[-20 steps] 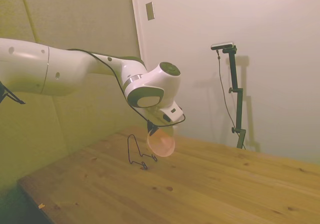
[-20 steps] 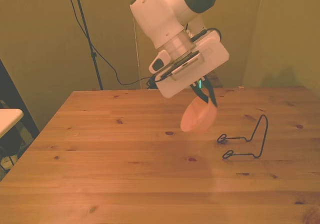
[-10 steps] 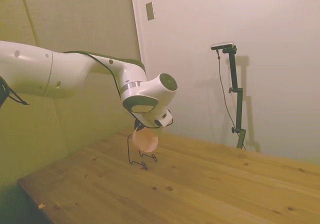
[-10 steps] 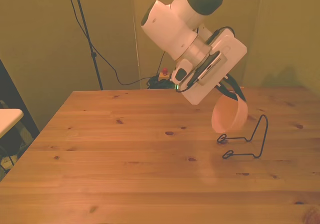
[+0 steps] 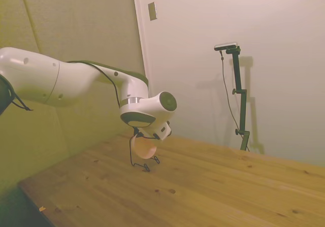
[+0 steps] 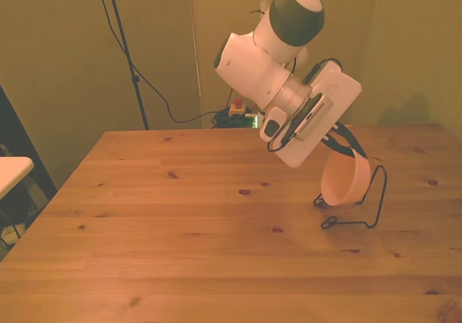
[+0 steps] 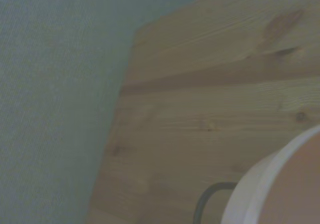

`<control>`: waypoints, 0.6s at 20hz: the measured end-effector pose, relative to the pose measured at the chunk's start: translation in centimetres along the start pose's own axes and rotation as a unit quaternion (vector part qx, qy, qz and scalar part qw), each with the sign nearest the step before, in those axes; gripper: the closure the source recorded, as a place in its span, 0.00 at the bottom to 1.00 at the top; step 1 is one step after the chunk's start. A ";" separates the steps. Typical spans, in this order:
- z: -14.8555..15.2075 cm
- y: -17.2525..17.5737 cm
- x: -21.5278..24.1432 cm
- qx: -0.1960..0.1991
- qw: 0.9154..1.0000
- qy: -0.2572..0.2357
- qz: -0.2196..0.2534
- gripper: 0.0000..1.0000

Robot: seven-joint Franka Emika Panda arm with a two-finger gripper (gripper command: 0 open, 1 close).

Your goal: Load the bowl

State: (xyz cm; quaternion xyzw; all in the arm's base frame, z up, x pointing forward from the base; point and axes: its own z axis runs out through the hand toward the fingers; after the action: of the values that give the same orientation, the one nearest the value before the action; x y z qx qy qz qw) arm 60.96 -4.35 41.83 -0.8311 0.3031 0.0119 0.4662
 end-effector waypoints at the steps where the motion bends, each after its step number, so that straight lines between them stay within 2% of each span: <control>1: 0.3 0.2 0.1 0.003 1.000 -0.001 0.001 1.00; 12: 2.1 0.9 0.9 0.013 1.000 -0.011 0.012 1.00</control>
State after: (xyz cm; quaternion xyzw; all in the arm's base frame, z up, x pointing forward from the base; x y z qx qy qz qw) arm 61.71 -3.52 39.69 -0.8210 0.3080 0.0223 0.4801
